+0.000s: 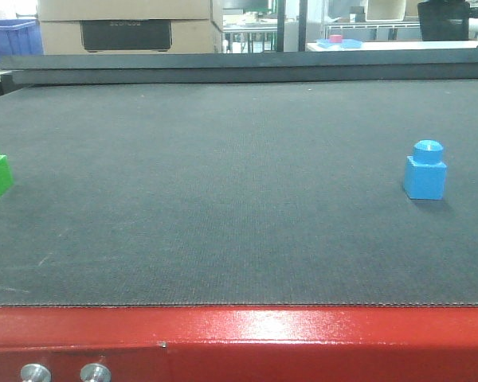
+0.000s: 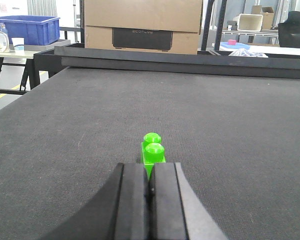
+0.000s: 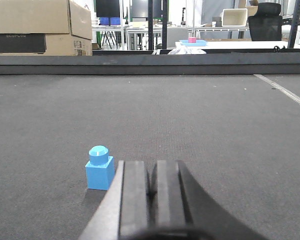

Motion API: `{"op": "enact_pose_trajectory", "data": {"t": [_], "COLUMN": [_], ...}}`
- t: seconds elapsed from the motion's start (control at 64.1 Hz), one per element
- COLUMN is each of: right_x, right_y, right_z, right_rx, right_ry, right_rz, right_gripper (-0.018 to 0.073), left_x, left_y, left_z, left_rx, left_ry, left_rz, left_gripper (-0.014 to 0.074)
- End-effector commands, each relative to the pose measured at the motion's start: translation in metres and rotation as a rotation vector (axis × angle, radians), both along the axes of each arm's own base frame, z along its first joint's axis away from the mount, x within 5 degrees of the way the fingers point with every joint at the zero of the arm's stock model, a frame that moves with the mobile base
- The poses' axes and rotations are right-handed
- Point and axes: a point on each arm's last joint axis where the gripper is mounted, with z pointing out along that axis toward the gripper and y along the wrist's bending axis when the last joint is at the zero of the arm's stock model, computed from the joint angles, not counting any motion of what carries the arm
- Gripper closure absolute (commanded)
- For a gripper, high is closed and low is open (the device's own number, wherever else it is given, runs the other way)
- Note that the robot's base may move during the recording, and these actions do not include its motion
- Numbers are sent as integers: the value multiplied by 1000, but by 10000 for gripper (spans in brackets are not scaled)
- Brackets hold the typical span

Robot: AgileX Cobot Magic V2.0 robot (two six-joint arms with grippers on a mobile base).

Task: Grab block from conveyor and place in blue bin
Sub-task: 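Position both grippers open above the green and blue blocks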

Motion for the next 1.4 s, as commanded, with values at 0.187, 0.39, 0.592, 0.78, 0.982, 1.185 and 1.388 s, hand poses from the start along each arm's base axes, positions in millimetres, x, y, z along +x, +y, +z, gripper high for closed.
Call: {"op": "enact_pose_trajectory", "data": {"t": [0.187,0.39,0.592,0.78,0.982,1.185,1.388], "right_x": [0,0,0,0,-6,-34,-19], "right_y": [0,0,0,-1,-2,-1,3], "right_z": [3,3,3,6,38,117,163], "right_rx": [-4,-4,-4,-1,47,41,16], "right_ry": [-29,-29,-29,-61,-213,-243,-11], "right_rz": [-5,-5,-5,-8,-12,18,44], "right_gripper": [721,721,721,721,721,721,594], "left_x": [-1,-1,-1,-1,-4,-29,-30], "left_y": [0,0,0,0,1,0,0], "left_z": [3,3,3,13,27,102,166], "left_rx": [-6,-6,-6,-5,-14,-5,-4], "left_ry": [-21,-21,-26,-138,-218,-242,-52], "left_rz": [5,5,5,6,6,2,-1], "left_gripper": [707,707,707,707,707,707,596]}}
